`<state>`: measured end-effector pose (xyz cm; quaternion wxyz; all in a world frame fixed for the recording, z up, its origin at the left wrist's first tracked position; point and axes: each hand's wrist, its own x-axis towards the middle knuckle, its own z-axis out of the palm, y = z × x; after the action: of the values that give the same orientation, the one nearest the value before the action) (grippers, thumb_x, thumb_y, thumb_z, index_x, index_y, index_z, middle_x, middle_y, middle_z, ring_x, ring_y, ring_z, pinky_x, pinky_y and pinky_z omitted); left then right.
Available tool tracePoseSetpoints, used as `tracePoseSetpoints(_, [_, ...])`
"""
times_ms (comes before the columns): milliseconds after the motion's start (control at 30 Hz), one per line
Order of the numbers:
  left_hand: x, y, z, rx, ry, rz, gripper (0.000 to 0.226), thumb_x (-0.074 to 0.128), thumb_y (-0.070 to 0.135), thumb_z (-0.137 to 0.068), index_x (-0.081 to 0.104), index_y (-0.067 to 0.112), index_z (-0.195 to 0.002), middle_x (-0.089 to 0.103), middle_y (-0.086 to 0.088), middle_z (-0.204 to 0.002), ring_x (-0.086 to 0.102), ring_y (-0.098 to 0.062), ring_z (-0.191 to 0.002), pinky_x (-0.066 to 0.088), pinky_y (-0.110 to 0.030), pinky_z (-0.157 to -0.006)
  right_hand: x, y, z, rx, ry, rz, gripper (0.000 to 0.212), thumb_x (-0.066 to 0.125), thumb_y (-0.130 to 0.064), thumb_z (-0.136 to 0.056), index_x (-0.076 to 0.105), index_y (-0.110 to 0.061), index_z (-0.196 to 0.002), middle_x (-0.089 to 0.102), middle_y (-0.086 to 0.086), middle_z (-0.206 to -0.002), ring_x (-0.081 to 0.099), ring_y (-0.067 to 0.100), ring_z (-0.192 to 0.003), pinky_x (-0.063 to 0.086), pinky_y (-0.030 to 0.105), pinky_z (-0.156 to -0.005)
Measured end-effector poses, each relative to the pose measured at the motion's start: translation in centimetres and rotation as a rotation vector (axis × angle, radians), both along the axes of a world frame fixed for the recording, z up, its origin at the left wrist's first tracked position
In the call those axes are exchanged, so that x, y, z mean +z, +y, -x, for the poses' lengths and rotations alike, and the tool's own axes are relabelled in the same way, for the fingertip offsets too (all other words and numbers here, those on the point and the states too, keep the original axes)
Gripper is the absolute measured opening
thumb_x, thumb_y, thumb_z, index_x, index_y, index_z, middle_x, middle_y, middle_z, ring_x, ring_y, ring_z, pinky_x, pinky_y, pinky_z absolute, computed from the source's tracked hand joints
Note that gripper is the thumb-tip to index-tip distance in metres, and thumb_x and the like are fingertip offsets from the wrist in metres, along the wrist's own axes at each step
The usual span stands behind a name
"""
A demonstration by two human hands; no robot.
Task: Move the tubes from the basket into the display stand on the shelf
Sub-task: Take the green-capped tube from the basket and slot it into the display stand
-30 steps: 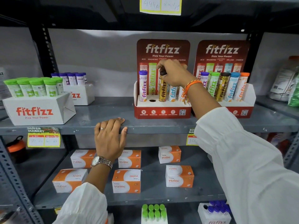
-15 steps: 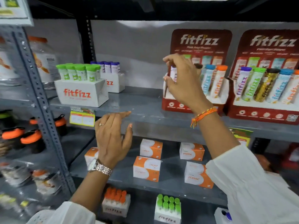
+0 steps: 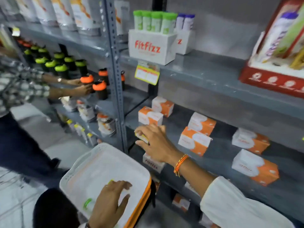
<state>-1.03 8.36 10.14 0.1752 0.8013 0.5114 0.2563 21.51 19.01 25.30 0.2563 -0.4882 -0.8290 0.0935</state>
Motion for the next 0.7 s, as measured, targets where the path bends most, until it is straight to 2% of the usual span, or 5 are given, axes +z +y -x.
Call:
tracePoseSetpoints(133, [-5.3, -5.5, 2.2, 0.02, 0.031, 0.186, 0.028, 0.062, 0.048, -0.086, 0.053, 0.051, -0.113, 0.062, 0.03, -0.103, 0.06, -0.003, -0.094, 0.044, -0.024, -0.083, -7.6, -0.4, 4.9, 0.178, -0.194, 0.337, 0.041, 0.061, -0.04, -0.096, 0.05, -0.027, -0.133, 0.059, 0.0, -0.127, 0.044, 0.025, -0.125, 0.031, 0.052, -0.102])
tracePoseSetpoints(300, [-6.9, -8.6, 2.5, 0.05, 0.036, 0.286, 0.025, 0.067, 0.039, -0.078, 0.068, 0.036, -0.103, 0.067, 0.019, -0.094, 0.065, -0.01, -0.087, 0.049, -0.024, -0.075, -14.5, -1.1, 10.0, 0.343, -0.297, 0.648, 0.043, 0.059, -0.036, -0.099, 0.044, -0.022, -0.137, 0.053, 0.008, -0.135, 0.046, 0.032, -0.127, 0.034, 0.053, -0.103])
tracePoseSetpoints(433, [-7.3, -8.6, 2.3, 0.121, 0.111, 0.231, 0.019, 0.07, 0.035, -0.071, 0.072, 0.035, -0.09, 0.066, 0.019, -0.08, 0.061, -0.007, -0.072, 0.042, -0.018, -0.063, -18.4, -1.5, 13.8, 0.409, -0.384, 0.749, 0.052, 0.06, -0.036, -0.1, 0.039, -0.016, -0.144, 0.052, 0.017, -0.137, 0.05, 0.039, -0.125, 0.041, 0.053, -0.102])
tracePoseSetpoints(567, [-8.6, -8.7, 2.3, 0.116, 0.172, 0.206, 0.007, 0.071, 0.034, -0.08, 0.065, 0.034, -0.085, 0.061, 0.013, -0.076, 0.061, -0.018, -0.071, 0.049, -0.03, -0.061, -21.0, -1.6, 16.8, 0.462, -0.403, 0.774, 0.057, 0.062, -0.03, -0.099, 0.037, -0.01, -0.146, 0.048, 0.024, -0.14, 0.051, 0.043, -0.122, 0.046, 0.052, -0.097])
tracePoseSetpoints(700, [-8.9, -8.9, 2.2, 0.124, 0.236, 0.206, 0.015, 0.074, 0.035, -0.074, 0.069, 0.033, -0.087, 0.064, 0.012, -0.075, 0.062, -0.017, -0.069, 0.048, -0.03, -0.063, -22.3, -1.4, 18.7, 0.461, -0.374, 0.784, 0.048, 0.059, -0.029, -0.1, 0.042, -0.01, -0.141, 0.048, 0.025, -0.133, 0.054, 0.044, -0.115, 0.047, 0.048, -0.092])
